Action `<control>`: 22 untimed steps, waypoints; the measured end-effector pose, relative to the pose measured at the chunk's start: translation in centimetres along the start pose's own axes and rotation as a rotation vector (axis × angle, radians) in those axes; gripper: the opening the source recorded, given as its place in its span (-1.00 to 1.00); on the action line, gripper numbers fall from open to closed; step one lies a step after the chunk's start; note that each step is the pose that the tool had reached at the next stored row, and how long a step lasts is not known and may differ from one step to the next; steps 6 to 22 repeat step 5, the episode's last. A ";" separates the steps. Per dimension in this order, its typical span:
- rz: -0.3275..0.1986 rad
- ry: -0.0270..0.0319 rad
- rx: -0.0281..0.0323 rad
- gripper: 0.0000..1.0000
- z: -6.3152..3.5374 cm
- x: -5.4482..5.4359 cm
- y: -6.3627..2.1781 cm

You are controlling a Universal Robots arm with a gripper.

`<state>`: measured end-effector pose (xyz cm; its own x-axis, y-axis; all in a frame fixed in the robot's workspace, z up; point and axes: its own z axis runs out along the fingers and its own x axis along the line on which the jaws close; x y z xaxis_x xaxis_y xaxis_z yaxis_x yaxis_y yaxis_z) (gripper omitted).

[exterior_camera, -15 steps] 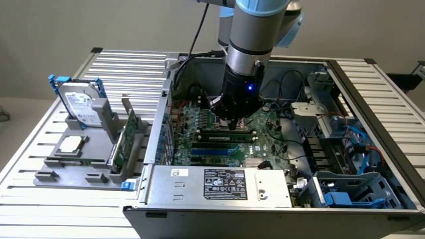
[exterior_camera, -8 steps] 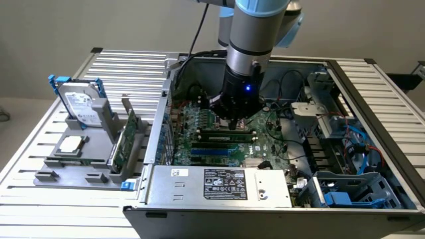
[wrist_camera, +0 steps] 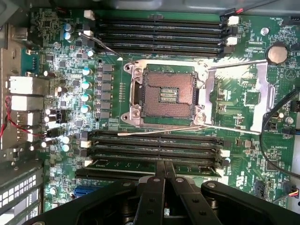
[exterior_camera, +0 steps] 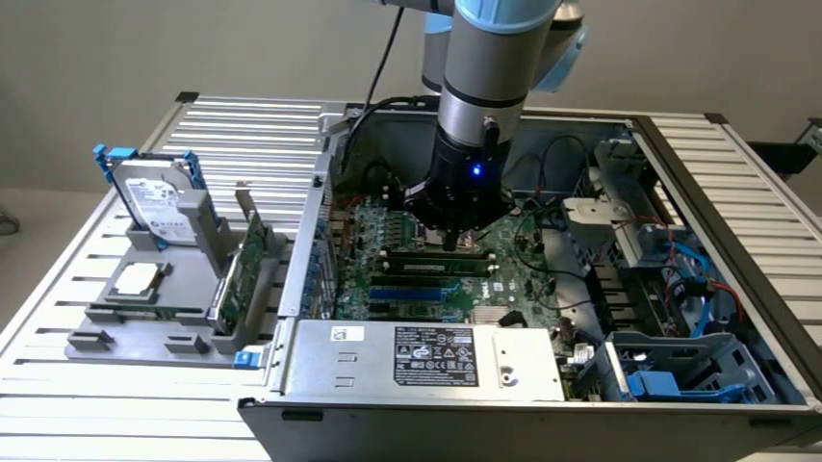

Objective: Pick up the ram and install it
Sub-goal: 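Press down the ram until it locks into place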

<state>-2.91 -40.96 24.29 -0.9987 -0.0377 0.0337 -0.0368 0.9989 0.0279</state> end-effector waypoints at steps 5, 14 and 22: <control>0.000 0.0001 0.0000 -0.79 0.00 0.0 0.00; 0.000 0.0001 0.0000 -0.79 0.00 0.0 0.00; 0.000 0.0001 0.0000 -0.79 0.00 0.0 0.00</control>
